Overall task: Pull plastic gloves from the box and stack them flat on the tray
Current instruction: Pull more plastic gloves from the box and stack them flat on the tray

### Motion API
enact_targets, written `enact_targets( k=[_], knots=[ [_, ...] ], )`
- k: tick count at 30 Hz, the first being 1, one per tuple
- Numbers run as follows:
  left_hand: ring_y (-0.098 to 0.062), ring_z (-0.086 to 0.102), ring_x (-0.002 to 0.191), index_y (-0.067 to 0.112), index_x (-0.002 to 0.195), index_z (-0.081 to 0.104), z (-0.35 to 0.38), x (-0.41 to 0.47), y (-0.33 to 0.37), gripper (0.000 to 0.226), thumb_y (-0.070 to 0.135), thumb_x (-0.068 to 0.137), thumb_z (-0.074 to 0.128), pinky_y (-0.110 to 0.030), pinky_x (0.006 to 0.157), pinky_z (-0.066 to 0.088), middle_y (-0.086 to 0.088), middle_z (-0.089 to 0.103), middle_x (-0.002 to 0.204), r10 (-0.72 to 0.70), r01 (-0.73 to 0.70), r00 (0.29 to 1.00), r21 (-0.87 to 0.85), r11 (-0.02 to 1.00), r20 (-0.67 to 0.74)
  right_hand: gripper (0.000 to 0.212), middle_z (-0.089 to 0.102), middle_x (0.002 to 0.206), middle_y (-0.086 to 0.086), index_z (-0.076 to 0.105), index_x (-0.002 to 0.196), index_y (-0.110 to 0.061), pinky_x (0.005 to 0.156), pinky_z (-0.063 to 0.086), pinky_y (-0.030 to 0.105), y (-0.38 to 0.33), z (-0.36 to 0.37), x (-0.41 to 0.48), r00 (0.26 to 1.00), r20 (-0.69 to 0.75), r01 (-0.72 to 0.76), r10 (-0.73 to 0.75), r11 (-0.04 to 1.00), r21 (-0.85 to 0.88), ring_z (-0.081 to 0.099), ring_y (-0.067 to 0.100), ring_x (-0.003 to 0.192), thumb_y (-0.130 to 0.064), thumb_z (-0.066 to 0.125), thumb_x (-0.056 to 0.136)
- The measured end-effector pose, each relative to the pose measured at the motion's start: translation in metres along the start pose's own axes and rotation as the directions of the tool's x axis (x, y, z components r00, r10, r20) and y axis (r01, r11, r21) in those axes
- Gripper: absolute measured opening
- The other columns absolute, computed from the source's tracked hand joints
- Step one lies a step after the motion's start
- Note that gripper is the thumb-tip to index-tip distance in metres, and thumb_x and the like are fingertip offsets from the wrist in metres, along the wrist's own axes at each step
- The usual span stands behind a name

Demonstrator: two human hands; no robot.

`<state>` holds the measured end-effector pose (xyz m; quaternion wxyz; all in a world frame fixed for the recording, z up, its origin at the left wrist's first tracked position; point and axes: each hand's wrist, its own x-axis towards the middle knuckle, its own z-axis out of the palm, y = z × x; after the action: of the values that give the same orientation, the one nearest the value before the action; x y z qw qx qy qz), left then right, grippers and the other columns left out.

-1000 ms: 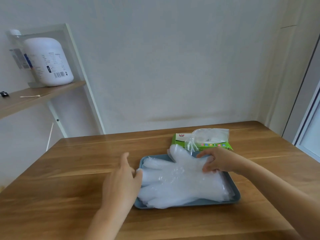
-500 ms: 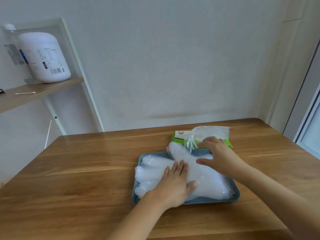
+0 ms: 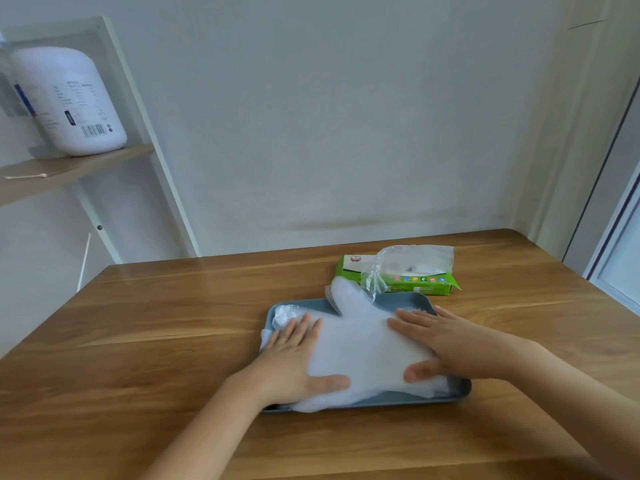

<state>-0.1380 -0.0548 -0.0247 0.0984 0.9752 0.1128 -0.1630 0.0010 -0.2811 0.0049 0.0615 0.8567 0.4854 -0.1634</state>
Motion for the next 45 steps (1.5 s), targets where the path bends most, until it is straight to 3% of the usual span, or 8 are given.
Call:
enact_targets(
  k=[6,8,11,16,26,33,39,45],
  knots=[
    [-0.025,-0.021,0.147,0.025,0.151,-0.020,-0.016,-0.007,0.000,0.119,0.081,0.073,0.050,-0.046,0.120,-0.008,-0.005,-0.025,0.158,-0.083,0.074,0.991,0.084,0.994,0.106,0.044,0.055,0.122,-0.020,0.058,0.124,-0.033,0.089,0.042,0.020,0.017,-0.008,0.001,0.939,-0.334,0.004,0.088,0.964,0.268,0.054,0.005,0.110,-0.048,0.065,0.083],
    [-0.025,-0.020,0.147,0.024,0.151,-0.020,-0.018,-0.007,0.000,0.119,0.081,0.073,0.051,-0.046,0.120,-0.008,-0.007,-0.025,0.158,-0.086,0.076,0.990,0.089,0.993,0.113,0.023,0.063,0.103,-0.008,0.069,0.106,-0.021,0.077,0.044,0.022,0.032,-0.008,0.005,0.681,-0.715,0.065,0.160,0.959,0.276,0.061,0.016,0.096,-0.021,0.071,0.083],
    [-0.025,-0.021,0.146,0.025,0.151,-0.021,-0.018,-0.007,0.001,0.119,0.081,0.073,0.050,-0.046,0.120,-0.009,-0.007,-0.026,0.158,-0.086,0.078,0.989,0.076,0.994,0.119,0.060,0.053,0.112,0.009,0.059,0.122,-0.014,0.075,0.045,0.032,0.053,-0.013,0.016,0.382,-0.892,-0.047,0.240,0.970,0.240,0.048,0.026,0.102,0.009,0.071,0.068],
    [-0.026,-0.020,0.147,0.022,0.152,-0.019,-0.019,-0.009,0.003,0.120,0.081,0.073,0.050,-0.046,0.120,-0.009,-0.009,-0.024,0.158,-0.092,0.084,0.989,0.069,0.994,0.113,0.054,0.035,0.146,0.006,0.056,0.132,-0.024,0.102,0.037,0.041,0.081,-0.030,0.041,0.602,-0.740,-0.106,0.301,0.948,0.299,0.029,0.028,0.134,-0.010,0.071,0.082],
    [-0.027,-0.003,0.149,0.018,0.155,-0.003,-0.031,-0.015,0.008,0.111,0.076,0.078,0.052,-0.043,0.121,0.005,-0.007,-0.006,0.162,-0.102,0.111,0.990,-0.092,0.990,0.093,0.019,0.070,0.070,0.003,0.069,0.072,-0.010,0.053,0.037,0.012,0.049,-0.115,0.022,0.523,-0.768,0.119,0.369,0.861,0.495,0.051,0.003,0.054,-0.016,0.062,0.089],
    [-0.010,0.019,0.145,0.028,0.154,0.014,-0.075,-0.037,0.043,0.114,0.078,0.059,0.050,-0.022,0.107,0.024,0.009,0.015,0.160,-0.058,-0.194,0.917,-0.569,0.799,-0.394,0.019,0.051,0.052,-0.010,0.068,0.076,-0.012,0.050,0.033,0.021,0.000,-0.153,-0.020,0.731,-0.673,-0.034,0.114,0.991,0.131,0.046,0.006,0.053,-0.029,0.072,0.083],
    [0.003,0.041,0.127,0.032,0.143,0.039,-0.097,-0.033,0.084,0.079,0.046,0.075,0.076,-0.013,0.094,0.039,0.018,0.045,0.142,0.014,-0.484,0.794,-0.618,0.619,-0.608,0.018,0.053,0.045,-0.004,0.070,0.078,-0.018,0.049,0.036,0.022,-0.048,-0.170,-0.050,0.830,-0.558,0.030,0.005,0.998,0.054,0.049,0.010,0.045,-0.035,0.072,0.081],
    [-0.002,0.066,0.085,0.027,0.088,0.070,-0.096,-0.033,0.064,0.008,0.033,0.083,0.074,-0.023,0.067,0.057,0.011,0.072,0.092,-0.048,-0.349,0.897,-0.772,0.531,-0.439,0.014,0.045,0.035,-0.005,0.073,0.080,-0.025,0.043,0.028,0.014,-0.061,-0.177,-0.071,0.867,-0.499,0.155,0.004,0.948,0.278,0.035,0.007,0.038,-0.037,0.069,0.084]
  ],
)
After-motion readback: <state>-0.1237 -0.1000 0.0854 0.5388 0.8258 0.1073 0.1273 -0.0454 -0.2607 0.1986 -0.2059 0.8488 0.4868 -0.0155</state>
